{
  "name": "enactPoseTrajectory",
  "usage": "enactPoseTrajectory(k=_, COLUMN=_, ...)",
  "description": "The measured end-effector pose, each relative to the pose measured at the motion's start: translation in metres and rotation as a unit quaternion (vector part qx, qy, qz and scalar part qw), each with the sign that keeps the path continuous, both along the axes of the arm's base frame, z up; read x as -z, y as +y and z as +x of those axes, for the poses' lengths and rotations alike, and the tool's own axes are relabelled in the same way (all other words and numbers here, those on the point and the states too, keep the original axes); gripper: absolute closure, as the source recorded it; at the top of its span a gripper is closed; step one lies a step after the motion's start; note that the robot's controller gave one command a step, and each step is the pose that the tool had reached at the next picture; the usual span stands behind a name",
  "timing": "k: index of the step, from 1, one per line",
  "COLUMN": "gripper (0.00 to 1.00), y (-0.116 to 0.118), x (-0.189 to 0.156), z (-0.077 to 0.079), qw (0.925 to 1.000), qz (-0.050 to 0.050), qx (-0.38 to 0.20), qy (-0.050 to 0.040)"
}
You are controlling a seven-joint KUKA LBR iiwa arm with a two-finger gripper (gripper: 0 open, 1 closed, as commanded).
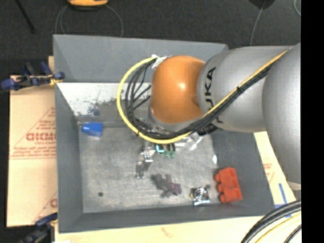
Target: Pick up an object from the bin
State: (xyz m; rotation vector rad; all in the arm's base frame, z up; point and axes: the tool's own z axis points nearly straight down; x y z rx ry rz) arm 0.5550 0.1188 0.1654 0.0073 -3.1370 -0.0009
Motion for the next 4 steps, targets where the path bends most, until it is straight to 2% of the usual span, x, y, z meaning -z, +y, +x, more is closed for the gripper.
enactPoseTrajectory(k=1, gripper=0.0, y=-0.066, x=0.093, z=0.049, qw=0.9979, qz=0.001, qx=-0.064, qy=-0.0065)
enactPoseTrajectory(k=2, gripper=0.0, y=-0.092, x=0.063, z=0.06, qw=0.9934, qz=-0.001, qx=-0.114, qy=-0.0061)
enactPoseTrajectory(k=3, gripper=0.0, y=-0.032, x=0.055, z=0.078, qw=0.9729, qz=0.001, qx=-0.231, qy=-0.0062)
enactPoseTrajectory(k=4, gripper=0.0, y=-0.07, x=0.09, z=0.069, qw=0.939, qz=0.0, qx=-0.344, qy=-0.0098)
